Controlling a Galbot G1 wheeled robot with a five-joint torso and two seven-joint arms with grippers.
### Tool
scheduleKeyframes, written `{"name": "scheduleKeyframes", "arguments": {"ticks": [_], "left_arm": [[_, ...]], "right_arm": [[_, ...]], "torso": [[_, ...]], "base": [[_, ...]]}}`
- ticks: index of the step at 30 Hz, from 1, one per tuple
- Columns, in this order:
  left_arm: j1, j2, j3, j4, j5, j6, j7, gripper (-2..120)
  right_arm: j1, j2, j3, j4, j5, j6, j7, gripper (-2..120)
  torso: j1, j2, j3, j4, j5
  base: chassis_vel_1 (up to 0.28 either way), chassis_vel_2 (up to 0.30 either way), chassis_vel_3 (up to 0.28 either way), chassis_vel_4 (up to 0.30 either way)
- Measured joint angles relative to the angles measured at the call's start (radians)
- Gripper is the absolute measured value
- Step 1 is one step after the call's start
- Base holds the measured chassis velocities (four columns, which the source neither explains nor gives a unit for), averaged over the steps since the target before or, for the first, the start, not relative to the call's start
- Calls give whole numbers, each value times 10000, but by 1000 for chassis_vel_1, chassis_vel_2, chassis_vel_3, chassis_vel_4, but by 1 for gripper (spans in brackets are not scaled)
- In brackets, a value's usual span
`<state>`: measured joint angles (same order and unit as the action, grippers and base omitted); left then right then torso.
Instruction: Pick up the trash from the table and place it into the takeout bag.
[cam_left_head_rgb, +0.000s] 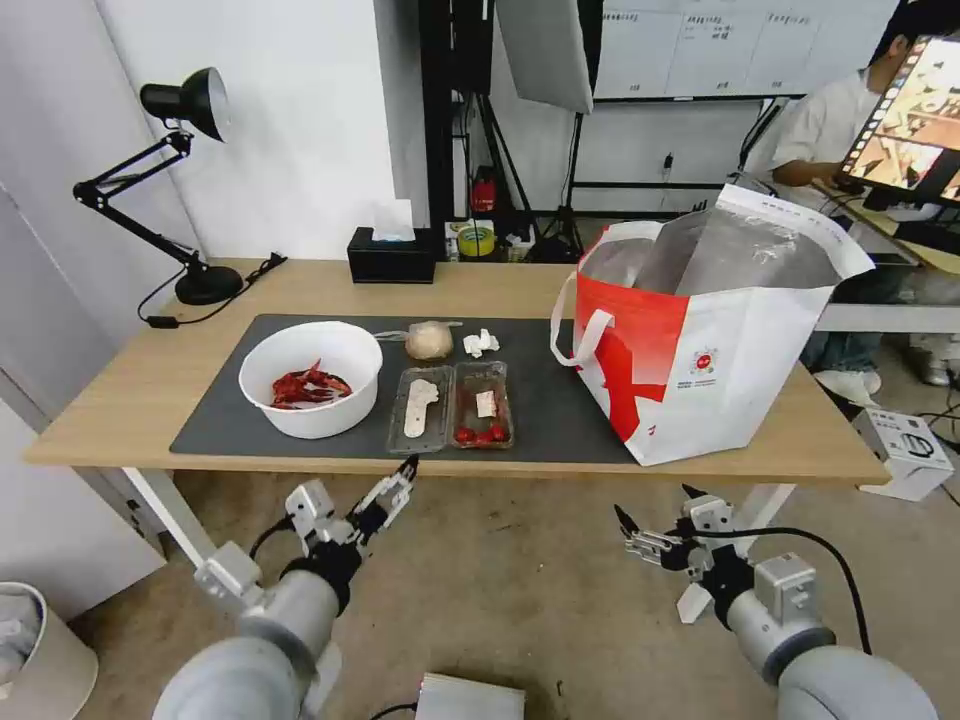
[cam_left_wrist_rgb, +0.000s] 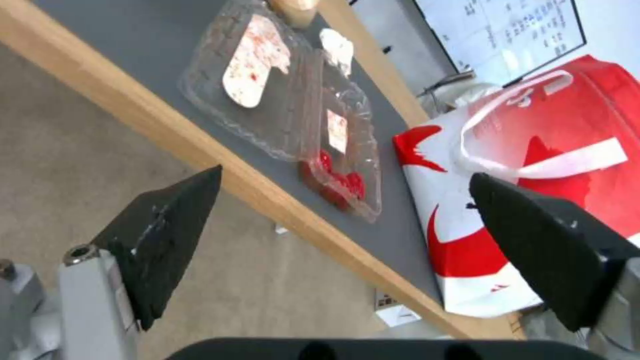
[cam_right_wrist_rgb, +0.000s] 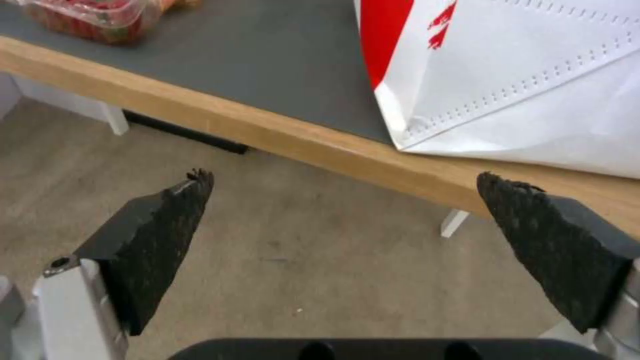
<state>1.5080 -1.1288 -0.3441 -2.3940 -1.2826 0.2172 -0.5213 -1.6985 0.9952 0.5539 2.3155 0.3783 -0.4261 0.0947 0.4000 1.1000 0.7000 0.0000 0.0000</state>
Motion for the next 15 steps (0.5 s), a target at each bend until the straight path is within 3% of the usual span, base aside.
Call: {"name": "scheduleKeyframes", "arguments": {"ticks": [10, 15], "left_arm": [[-1340, 198, 763, 847, -406, -170, -303, 100], [-2427, 276, 1516, 1788, -574, -180, -700, 100]], "right_arm": [[7, 12, 36, -107, -43, -14, -2, 100], [54, 98, 29, -303, -166, -14, -2, 100]], "torso": [[0, -1, 1, -1, 0], [1, -1, 1, 0, 0]], "base": [[0, 0, 0, 0], [0, 0, 0, 0]]}}
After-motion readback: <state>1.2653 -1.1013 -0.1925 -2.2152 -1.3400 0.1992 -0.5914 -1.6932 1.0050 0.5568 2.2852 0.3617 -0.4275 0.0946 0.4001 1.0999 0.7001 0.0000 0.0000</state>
